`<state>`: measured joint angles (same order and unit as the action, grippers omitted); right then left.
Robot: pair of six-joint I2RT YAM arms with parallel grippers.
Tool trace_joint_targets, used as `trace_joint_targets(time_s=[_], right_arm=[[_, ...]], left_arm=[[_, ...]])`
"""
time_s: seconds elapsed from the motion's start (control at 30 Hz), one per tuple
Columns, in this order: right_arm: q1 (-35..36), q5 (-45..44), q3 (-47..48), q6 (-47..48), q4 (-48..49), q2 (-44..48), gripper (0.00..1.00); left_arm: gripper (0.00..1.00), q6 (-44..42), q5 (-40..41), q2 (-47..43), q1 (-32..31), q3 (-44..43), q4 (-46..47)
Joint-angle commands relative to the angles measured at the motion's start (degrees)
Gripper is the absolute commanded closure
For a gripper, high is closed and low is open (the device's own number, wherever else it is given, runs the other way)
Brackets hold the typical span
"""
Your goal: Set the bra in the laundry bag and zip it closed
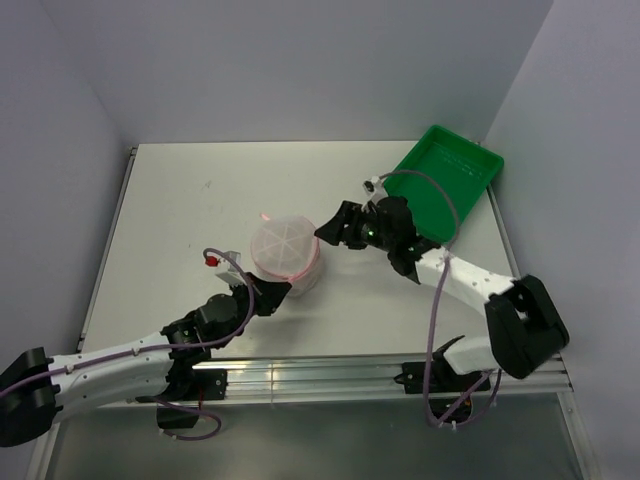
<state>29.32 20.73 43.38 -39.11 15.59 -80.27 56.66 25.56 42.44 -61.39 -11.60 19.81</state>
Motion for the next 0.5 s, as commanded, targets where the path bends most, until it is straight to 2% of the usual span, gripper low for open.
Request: trace_joint_targets(time_s=[0.0,0.07,0.2,0.47], right_arm=[[1.4,-3.5,-6.9,-3.3,0.3,10.9,0.21],[4.2,-4.4,-11.3,-6.5,2.6,15.8,0.22],[8.3,-6.0,-19.1,-14.3,9.1,19.3,0.25],[10.1,-4.3,-19.0,-19.9,15.3,14.4,0.35]], left_arm=[[1.0,-0.9,-2.3,3.9,-0.3,-4.3,11.8],[1.0,-1.6,-3.1,5.7,-0.3,-4.9,13.8],[1.0,-0.7,-4.6,10.2,-0.6,-4.8,18.0],[1.0,0.9,-5.0,9.7,-1.2,-3.3,18.1]])
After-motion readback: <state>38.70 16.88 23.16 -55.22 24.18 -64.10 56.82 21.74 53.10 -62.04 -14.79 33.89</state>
